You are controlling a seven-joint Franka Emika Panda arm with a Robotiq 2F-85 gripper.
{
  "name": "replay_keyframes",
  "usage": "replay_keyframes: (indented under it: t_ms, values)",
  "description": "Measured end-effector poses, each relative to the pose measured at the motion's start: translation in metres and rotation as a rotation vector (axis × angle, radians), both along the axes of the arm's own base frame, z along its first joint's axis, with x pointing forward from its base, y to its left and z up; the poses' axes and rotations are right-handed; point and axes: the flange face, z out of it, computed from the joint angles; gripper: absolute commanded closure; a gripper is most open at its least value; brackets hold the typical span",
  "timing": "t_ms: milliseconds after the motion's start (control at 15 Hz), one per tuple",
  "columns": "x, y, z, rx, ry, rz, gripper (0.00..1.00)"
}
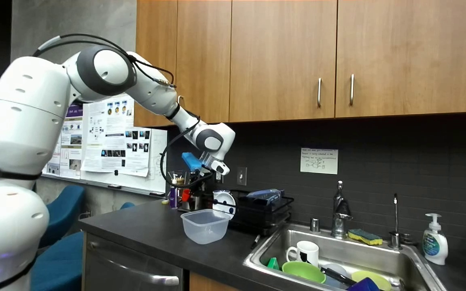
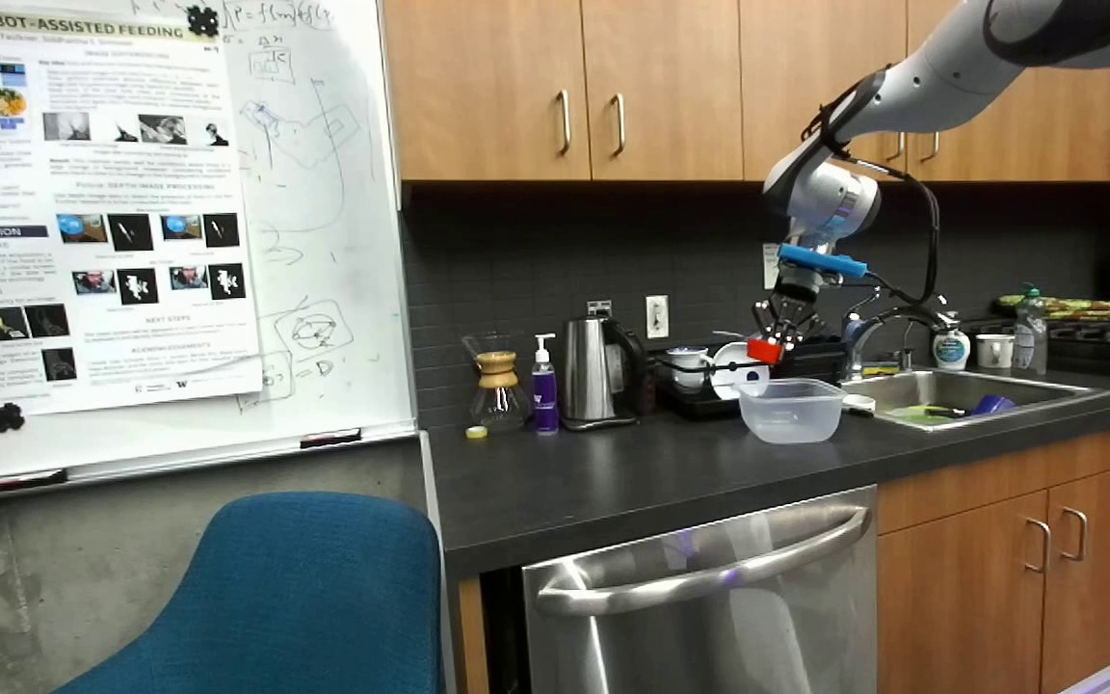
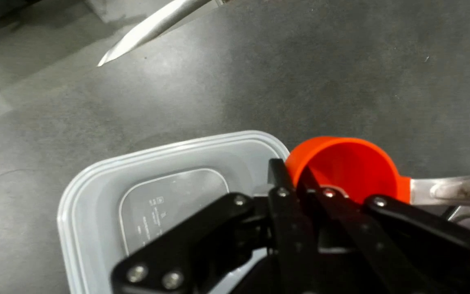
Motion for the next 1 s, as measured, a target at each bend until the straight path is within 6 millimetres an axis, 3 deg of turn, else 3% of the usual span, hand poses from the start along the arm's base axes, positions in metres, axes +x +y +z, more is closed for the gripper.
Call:
replay_keyframes:
  t_ms: [533, 600, 1000]
  values:
    - [0.017, -0.047, 0.029, 0.002, -0.013, -0.039, 0.98]
    - [0.019, -0.051, 0.031, 0.003, -0.012, -0.041, 0.94]
    - [0.025, -0.059, 0.034, 0.008, -0.015, -0.046, 0.93]
